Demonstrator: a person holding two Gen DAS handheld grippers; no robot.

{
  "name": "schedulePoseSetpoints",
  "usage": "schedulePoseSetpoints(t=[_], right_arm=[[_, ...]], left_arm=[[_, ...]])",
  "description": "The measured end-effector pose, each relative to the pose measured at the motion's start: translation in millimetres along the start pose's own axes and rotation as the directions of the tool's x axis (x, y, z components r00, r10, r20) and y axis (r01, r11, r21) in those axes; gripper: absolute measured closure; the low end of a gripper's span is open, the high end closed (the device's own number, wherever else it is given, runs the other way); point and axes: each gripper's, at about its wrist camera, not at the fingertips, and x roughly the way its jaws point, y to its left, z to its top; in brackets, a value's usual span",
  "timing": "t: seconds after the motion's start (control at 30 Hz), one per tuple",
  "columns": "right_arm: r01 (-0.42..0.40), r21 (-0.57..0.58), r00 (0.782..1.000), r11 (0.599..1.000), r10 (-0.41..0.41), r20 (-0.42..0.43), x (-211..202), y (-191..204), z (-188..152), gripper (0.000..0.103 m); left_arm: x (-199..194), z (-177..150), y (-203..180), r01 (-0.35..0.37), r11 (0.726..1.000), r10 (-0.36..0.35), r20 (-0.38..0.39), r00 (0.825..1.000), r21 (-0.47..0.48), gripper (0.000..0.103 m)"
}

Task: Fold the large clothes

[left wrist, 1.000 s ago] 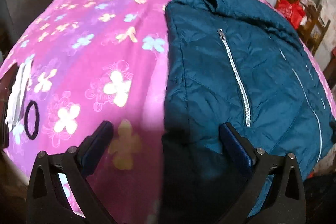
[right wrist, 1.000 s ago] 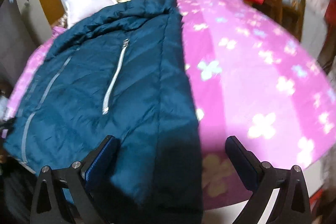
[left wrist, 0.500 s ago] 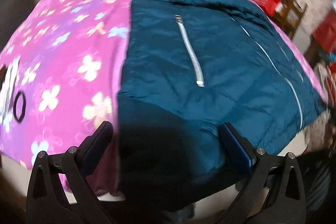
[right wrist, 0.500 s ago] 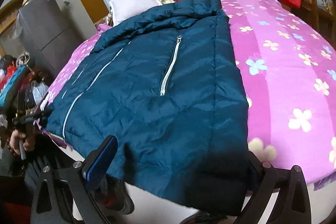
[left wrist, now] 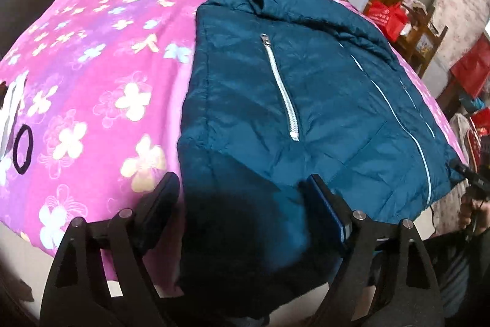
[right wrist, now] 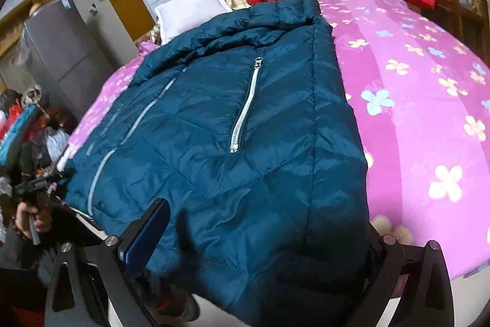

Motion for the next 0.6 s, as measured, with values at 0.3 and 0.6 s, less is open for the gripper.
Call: schedulePoseSetpoints(t=[0.3,0.6], right_arm=[[0.043,-0.043,0.999,0.998,-0.043,-0.011,3.8,4.6,-1.4,0.0],[0.027,0.003,1.0,1.0,-0.027,-0.013,-0.1,0.1,0.5,0.005]], left_arm=[[-9.8,13.8,-2.9,0.207,0.978,-0.205,0.039,0.978,-0.041,0.019],[0.6,15.9,3.4,0.103,0.993,-0.101,0.033,0.994,-0.061,0.074]])
